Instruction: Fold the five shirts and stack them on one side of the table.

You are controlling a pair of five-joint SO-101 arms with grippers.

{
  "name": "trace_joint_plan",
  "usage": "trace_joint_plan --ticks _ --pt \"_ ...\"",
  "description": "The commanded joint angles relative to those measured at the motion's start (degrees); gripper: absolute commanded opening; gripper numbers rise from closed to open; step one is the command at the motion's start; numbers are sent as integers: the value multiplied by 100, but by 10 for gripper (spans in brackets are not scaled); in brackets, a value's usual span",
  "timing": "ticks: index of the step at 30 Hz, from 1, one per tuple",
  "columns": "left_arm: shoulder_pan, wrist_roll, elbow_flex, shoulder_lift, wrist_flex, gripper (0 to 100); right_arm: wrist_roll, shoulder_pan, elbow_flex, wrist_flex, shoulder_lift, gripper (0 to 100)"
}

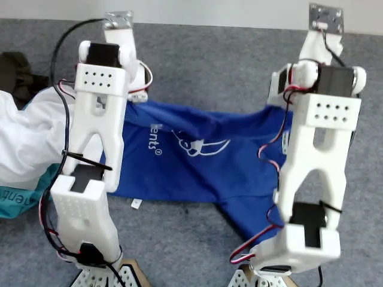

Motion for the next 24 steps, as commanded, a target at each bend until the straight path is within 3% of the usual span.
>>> trace_joint_plan --ticks 1,12,19,24 --pt "136 -281 769 -637 -9 6 -44 -31 936 -312 -699 5" --pt "119 -809 3187 -2237 -308 6 167 -40 3846 -1314 -2651 5" --pt "101 -862 5763 -3090 -2567 7 273 127 5490 -1956 -3916 5" --pt "92 -2004 7345 -3618 -3947 7 571 426 6299 -2132 -4593 5"
